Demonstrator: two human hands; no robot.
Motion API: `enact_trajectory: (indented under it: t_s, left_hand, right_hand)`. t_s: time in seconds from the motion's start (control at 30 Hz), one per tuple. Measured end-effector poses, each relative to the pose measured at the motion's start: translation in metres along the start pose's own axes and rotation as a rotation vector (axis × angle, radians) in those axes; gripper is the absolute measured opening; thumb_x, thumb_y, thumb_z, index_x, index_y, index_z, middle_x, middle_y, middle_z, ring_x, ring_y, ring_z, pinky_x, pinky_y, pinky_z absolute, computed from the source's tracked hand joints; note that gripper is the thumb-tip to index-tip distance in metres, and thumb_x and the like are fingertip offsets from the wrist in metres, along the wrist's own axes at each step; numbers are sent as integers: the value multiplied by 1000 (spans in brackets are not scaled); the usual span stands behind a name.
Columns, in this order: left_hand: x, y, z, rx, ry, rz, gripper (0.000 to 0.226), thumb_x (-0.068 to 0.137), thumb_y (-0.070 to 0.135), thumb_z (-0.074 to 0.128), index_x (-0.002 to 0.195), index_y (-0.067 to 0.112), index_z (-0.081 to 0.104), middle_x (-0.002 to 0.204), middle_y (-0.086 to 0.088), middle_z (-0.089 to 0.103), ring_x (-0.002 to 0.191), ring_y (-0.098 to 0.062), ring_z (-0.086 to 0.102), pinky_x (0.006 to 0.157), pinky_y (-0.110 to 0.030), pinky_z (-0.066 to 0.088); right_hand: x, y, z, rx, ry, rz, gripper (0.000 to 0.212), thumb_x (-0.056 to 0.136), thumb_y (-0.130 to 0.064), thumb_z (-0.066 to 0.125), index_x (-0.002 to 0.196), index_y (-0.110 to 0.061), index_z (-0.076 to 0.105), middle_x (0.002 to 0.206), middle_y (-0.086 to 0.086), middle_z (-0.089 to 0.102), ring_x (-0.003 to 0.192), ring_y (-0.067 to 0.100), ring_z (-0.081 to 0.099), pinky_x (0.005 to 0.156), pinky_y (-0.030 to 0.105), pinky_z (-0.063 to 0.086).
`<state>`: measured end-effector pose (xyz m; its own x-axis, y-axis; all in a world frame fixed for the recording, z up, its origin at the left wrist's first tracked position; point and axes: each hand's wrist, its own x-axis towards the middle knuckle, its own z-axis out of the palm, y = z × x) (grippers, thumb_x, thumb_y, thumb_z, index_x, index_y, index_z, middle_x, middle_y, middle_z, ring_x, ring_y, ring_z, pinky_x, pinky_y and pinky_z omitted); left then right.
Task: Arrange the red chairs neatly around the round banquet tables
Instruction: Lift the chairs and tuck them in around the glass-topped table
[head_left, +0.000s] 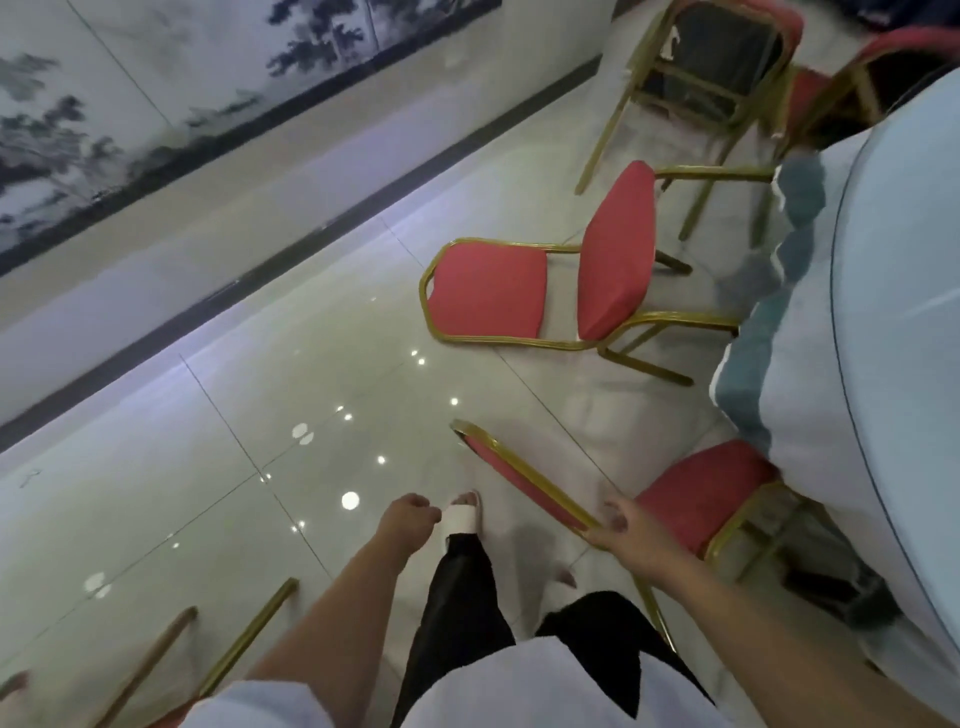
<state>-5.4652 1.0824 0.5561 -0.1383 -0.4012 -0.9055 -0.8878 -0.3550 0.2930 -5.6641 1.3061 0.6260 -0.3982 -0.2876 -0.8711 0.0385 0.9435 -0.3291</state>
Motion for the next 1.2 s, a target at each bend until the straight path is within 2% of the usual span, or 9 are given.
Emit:
enact_trajectory:
  t_s: [0.13, 0.27, 0.37, 0.5, 0.67, 0.73, 0.87, 1.07, 1.2]
  left_hand:
    - [49, 14, -18, 196, -11, 21, 48, 89, 19, 61, 136, 11, 52, 132, -12, 57, 111, -26, 56, 92, -31, 46]
    - [119, 28, -12, 308, 20, 25, 55, 88, 20, 58, 141, 13, 46, 129, -12, 58, 113, -28, 59, 91, -32, 47]
    - [165, 43, 14, 289, 15, 15, 60, 86, 20, 60, 143, 13, 44, 128, -12, 58, 108, -29, 62, 94, -40, 52]
    - [234, 60, 57, 324, -71, 127, 73, 84, 15, 66, 150, 21, 34, 143, -13, 42, 118, -32, 56, 98, -45, 50]
    - [318, 60, 82, 779, -63, 271, 89, 85, 3, 59, 155, 37, 15, 161, -3, 15, 142, -29, 30, 100, -41, 47]
    - [343, 65, 91, 930, -59, 406, 84, 86, 5, 60, 153, 38, 21, 162, 1, 15, 146, -26, 22, 101, -40, 43]
    - [375, 73, 105, 1049, -40, 585, 48, 87, 6, 54, 130, 28, 57, 131, 3, 56, 128, -23, 45, 95, -34, 41]
    - [334, 85, 94, 1222, -13, 687, 33, 87, 11, 52, 111, 32, 63, 117, 8, 62, 123, -16, 50, 116, -47, 22]
    - [239, 93, 76, 1161, -78, 742, 32, 85, 22, 60, 115, 32, 65, 119, 8, 58, 120, -14, 53, 115, -46, 21]
  right_hand:
    - [50, -20, 15, -90, -32, 62, 36, 83, -32, 69, 114, -18, 56, 105, 0, 62, 88, 13, 60, 73, 27, 47]
    - [135, -44, 36, -157, -104, 98, 37, 80, -33, 67, 112, -21, 52, 95, 1, 60, 77, 12, 58, 58, 26, 43]
    - [207, -62, 54, -197, -96, 105, 42, 73, -38, 67, 109, -23, 50, 97, 0, 60, 81, 16, 60, 65, 30, 48]
    - [290, -57, 75, -133, -118, 210, 97, 63, -47, 79, 146, -24, 34, 132, 3, 52, 117, 26, 55, 97, 40, 48]
    - [343, -18, 105, -372, -133, 264, 91, 66, -52, 73, 145, -28, 33, 133, 4, 47, 120, 30, 50, 89, 40, 42]
    - [362, -17, 119, -481, -82, 174, 76, 71, -48, 68, 138, -28, 39, 128, 1, 52, 117, 28, 53, 87, 42, 39]
    - [383, -26, 135, -369, 39, 67, 38, 82, -23, 59, 120, -26, 59, 99, -2, 63, 89, 23, 61, 76, 30, 46]
    - [336, -29, 127, -228, 119, 63, 46, 84, -7, 54, 126, -25, 59, 106, 2, 64, 98, 26, 62, 85, 30, 47]
    - [237, -34, 91, -179, 125, -1, 37, 86, -11, 53, 118, -29, 60, 101, -5, 63, 99, 20, 62, 72, 20, 40]
